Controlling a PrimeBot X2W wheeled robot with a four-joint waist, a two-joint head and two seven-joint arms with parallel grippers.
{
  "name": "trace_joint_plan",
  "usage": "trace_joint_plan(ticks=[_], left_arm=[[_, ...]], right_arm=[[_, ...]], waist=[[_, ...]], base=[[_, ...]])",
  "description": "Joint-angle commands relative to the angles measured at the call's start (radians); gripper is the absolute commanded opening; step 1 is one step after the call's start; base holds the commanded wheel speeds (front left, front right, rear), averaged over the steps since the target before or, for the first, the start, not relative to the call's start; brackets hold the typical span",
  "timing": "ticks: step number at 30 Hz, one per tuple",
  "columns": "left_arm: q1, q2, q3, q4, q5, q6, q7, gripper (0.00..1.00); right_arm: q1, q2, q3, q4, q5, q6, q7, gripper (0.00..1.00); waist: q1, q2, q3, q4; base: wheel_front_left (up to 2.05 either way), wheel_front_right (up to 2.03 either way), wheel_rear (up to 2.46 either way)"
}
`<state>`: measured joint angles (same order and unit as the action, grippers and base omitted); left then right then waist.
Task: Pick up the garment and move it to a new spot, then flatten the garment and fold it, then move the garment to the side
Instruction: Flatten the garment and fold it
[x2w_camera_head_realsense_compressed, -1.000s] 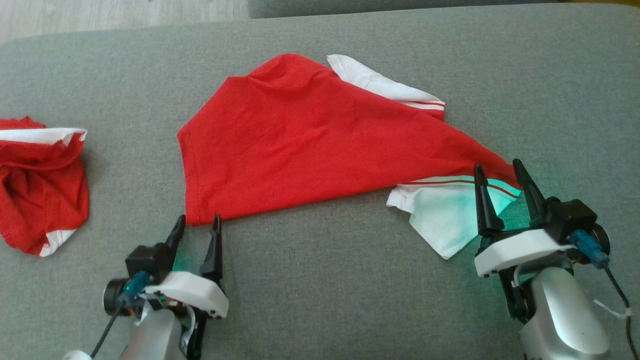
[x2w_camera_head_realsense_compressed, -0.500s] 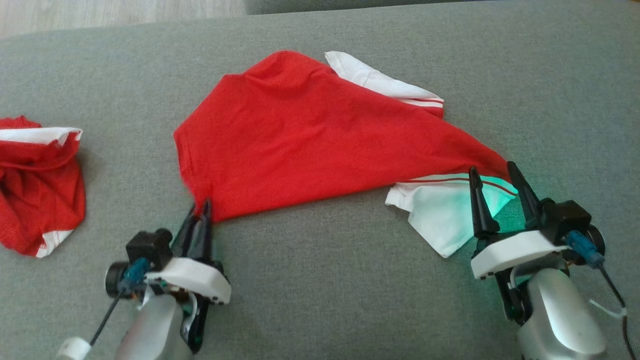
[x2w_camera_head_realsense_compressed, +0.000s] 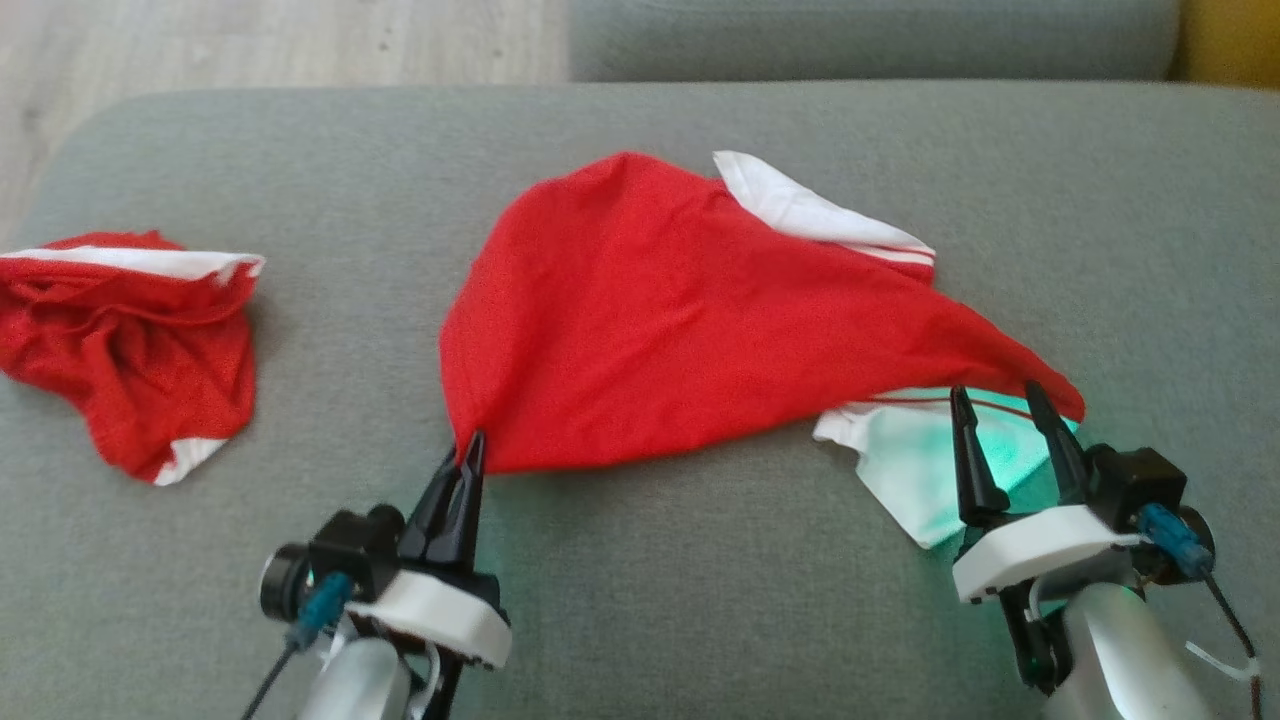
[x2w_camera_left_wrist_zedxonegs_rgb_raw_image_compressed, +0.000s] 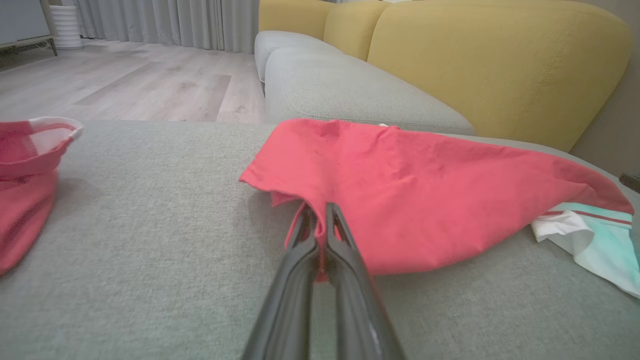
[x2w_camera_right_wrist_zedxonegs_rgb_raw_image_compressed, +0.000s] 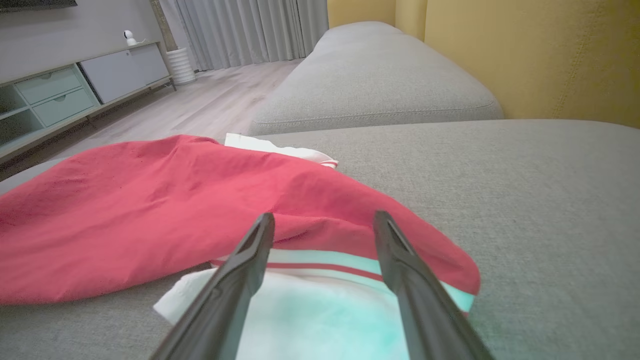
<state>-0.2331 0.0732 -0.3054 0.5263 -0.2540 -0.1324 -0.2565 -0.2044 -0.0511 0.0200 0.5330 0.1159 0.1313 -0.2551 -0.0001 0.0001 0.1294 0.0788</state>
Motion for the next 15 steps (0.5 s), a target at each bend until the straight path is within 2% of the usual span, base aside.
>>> trace_joint_plan(ticks=[1,6,10,11,14,15], left_arm=[[-0.003,0.006,0.025,-0.053,0.001,0.002,-0.005,0.0],[0.027,-0.005,-0.003,-0.071,-0.012,0.002,-0.005,0.0],[-0.011,-0.007,0.028,-0.029,-0.007,0.002,-0.005,0.01],[-0.029,-0.008,0.039,-0.015,-0.005,0.002,-0.005,0.09],[-0.082,-0.004,0.081,0.036,0.007,0.012,-0.005,0.17],[-0.099,-0.002,0.093,0.051,0.012,0.015,-0.005,0.25]], right_arm=[[-0.017,-0.002,0.022,-0.027,0.009,-0.001,-0.007,1.0],[-0.028,0.0,0.034,-0.033,0.015,-0.001,-0.007,1.0],[-0.052,0.0,0.048,-0.038,0.016,-0.001,-0.007,1.0],[-0.058,0.0,0.049,-0.038,0.015,-0.001,-0.007,1.0],[-0.075,0.0,0.049,-0.037,0.011,-0.001,-0.007,1.0],[-0.079,0.0,0.049,-0.037,0.01,-0.001,-0.007,1.0]], waist=[[0.0001,-0.0001,-0.022,0.022],[0.0001,-0.0001,-0.005,0.02],[0.0001,-0.0001,0.042,-0.006],[0.0001,-0.0001,0.054,-0.012],[0.0001,-0.0001,0.089,-0.038],[0.0001,-0.0001,0.099,-0.046]], base=[[0.0,0.0,0.0],[0.0,0.0,0.0],[0.0,0.0,0.0],[0.0,0.0,0.0],[0.0,0.0,0.0],[0.0,0.0,0.0]])
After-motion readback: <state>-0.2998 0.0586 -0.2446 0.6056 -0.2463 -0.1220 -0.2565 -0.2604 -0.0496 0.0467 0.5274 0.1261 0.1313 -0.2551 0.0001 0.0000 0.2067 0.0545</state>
